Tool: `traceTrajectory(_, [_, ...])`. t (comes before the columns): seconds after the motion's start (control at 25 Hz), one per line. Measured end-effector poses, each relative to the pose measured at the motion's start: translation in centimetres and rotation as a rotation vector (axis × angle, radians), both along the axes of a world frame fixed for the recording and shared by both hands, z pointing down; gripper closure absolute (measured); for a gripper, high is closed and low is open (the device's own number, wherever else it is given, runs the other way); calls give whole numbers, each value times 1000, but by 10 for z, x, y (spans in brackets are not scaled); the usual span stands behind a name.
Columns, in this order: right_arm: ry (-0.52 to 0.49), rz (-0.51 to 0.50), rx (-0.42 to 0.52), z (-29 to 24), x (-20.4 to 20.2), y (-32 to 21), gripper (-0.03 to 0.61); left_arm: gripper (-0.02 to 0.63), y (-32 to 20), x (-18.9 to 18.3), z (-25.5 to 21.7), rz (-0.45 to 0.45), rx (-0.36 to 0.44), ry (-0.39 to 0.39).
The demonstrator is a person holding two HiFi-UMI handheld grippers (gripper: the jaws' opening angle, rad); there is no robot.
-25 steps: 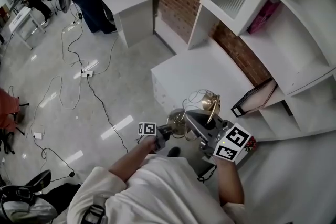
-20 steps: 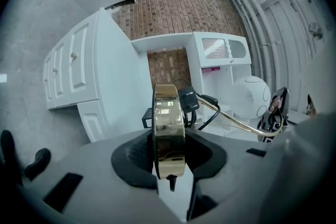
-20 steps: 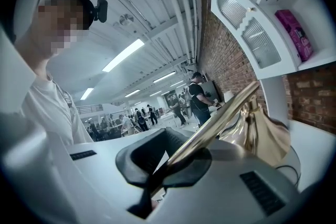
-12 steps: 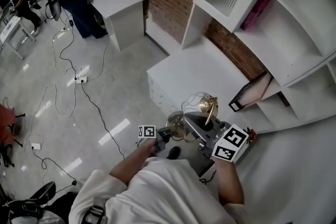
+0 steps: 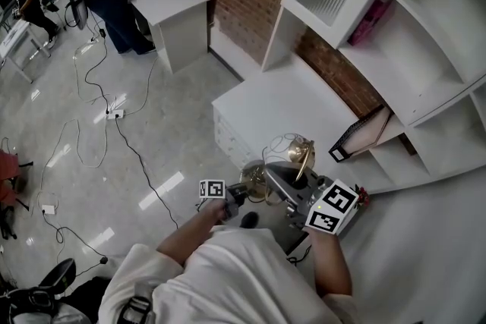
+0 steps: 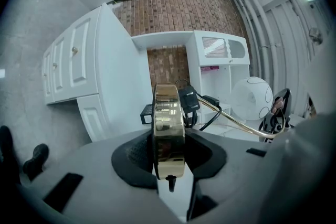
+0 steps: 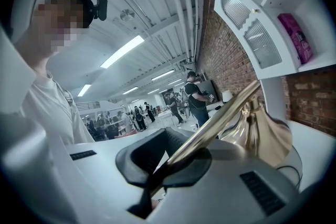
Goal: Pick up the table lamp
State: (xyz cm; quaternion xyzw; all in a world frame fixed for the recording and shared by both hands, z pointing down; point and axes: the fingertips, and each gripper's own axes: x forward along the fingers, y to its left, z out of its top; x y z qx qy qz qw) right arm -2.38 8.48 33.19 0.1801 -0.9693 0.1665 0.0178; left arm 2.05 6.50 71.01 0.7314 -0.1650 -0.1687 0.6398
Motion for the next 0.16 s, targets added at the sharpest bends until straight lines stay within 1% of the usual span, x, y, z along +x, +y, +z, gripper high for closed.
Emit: traceTrajectory(0.16, [7,-1,6,-4,-9,11,566,479,8,-7,-6,-1,9,6])
